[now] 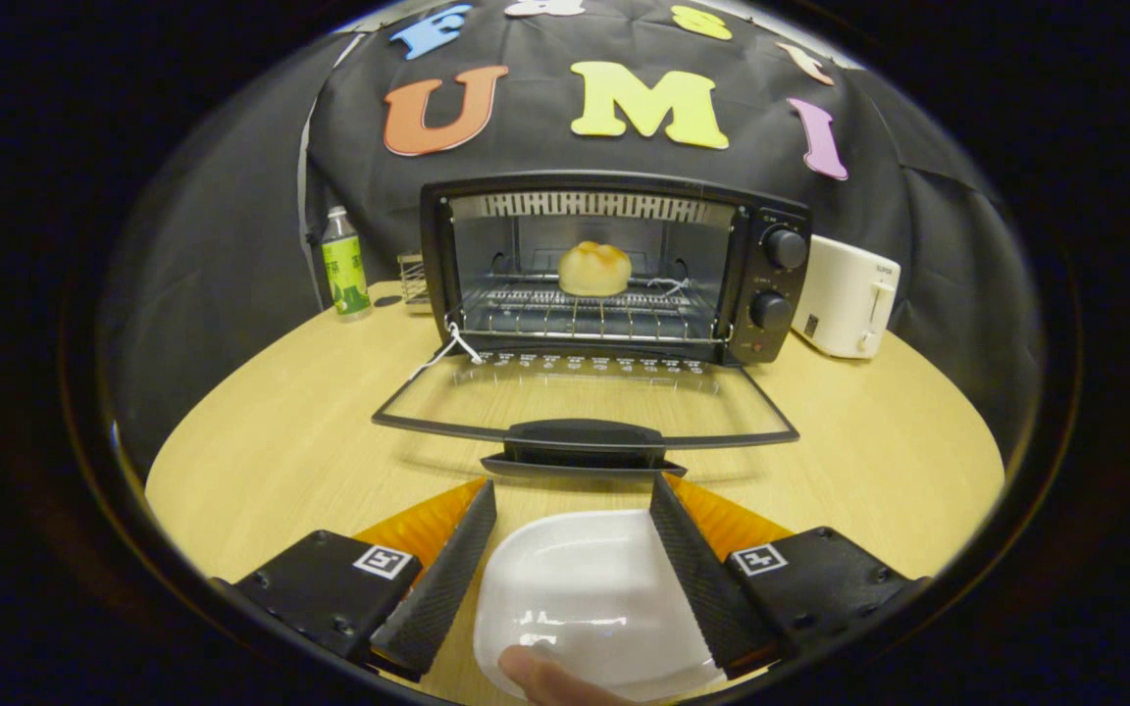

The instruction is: Open the toaster oven, put the food inside, and close the toaster oven door.

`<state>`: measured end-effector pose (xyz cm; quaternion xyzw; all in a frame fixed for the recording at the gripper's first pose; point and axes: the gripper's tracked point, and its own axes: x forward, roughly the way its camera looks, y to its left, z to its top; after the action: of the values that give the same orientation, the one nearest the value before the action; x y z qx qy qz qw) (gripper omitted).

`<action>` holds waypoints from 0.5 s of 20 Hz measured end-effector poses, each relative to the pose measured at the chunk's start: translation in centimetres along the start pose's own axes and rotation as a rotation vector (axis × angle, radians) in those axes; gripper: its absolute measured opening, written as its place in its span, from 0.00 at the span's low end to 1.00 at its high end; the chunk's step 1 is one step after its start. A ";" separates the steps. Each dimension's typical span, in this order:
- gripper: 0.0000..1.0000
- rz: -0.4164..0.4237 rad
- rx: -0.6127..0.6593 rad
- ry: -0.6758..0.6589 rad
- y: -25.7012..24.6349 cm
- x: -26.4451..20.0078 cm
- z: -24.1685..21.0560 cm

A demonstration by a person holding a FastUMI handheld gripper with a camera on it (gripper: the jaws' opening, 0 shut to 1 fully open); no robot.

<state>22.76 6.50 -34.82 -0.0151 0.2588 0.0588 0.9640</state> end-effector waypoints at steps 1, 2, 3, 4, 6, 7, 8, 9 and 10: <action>1.00 -0.002 0.006 0.004 0.0 0.2 0.3; 1.00 -0.008 0.014 0.007 -0.2 0.3 0.5; 1.00 -0.012 0.019 0.017 -0.4 0.4 0.5; 1.00 -0.024 0.022 0.020 -0.7 0.6 0.7; 1.00 -0.030 0.041 0.034 -0.7 0.5 1.0; 1.00 -0.029 0.048 0.053 -0.7 0.6 1.1; 1.00 -0.025 0.064 0.059 -0.7 0.7 1.2; 1.00 -0.022 0.071 0.071 -0.6 0.6 1.3; 1.00 -0.019 0.070 0.094 -0.6 0.5 1.2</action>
<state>23.86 6.01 -34.07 0.0134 0.3053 0.0397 0.9513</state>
